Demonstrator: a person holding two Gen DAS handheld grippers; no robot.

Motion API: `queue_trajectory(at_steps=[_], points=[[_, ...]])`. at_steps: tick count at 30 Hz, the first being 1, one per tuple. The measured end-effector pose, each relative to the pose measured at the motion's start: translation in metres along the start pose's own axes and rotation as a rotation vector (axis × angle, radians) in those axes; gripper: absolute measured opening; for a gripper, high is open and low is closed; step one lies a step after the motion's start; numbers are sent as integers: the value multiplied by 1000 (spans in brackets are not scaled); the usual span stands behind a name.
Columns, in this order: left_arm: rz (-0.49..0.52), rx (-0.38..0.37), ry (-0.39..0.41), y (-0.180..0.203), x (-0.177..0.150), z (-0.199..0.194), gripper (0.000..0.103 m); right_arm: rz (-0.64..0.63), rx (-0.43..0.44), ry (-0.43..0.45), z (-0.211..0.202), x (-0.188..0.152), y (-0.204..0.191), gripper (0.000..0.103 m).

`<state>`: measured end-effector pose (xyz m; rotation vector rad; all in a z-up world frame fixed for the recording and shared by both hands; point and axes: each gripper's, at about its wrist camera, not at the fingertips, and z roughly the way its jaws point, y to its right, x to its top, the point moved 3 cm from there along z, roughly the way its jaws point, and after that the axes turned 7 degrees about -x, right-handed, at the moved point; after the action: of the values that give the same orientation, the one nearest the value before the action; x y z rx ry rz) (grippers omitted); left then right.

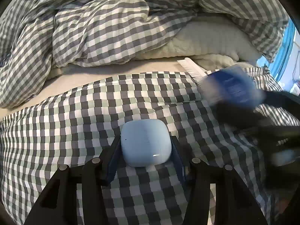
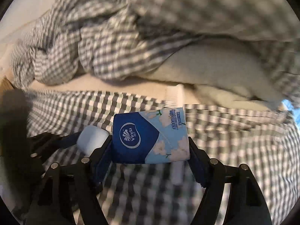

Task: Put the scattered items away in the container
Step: 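Grasp the blue Vinda tissue pack with the right tool while the left grasps the earbud case, then carry earbud case and tissue pack into the box and open both tools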

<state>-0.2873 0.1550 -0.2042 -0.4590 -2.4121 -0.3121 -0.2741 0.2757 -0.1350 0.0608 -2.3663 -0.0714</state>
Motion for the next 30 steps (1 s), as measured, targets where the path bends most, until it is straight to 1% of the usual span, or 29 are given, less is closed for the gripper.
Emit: queue_trajectory(at_steps=[2,4,7,11,14,16,19,21,23,24,27,30], points=[[3,-4,7,1,-1,-4,51,16,-22,25,-19,-4,10,73],[2,-4,21,1,-4,-11,51,57,-28,39,-41,-17,27,73],[16,10,33,3,-11,-25,51,106,-27,34,-64,-39,43,73],[13,27,45,6,-19,-58,51,143,-18,35,-96,-59,50,73],[9,55,74,6,-23,-105,51,157,8,30,-120,-70,45,73],[-25,70,104,1,-24,-143,51,155,38,32,-138,-75,33,73],[-61,133,124,-12,-30,-197,51,124,65,41,-157,-74,5,73],[-80,165,135,-24,-33,-229,51,106,98,55,-173,-73,-14,73],[-107,214,159,-42,-39,-266,51,81,138,74,-192,-70,-40,73],[-118,228,165,-48,-42,-278,51,66,156,83,-200,-68,-53,73],[-171,281,188,-81,-49,-324,51,5,217,113,-224,-58,-106,73],[-217,340,200,-117,-64,-363,52,-48,282,129,-238,-50,-156,73]])
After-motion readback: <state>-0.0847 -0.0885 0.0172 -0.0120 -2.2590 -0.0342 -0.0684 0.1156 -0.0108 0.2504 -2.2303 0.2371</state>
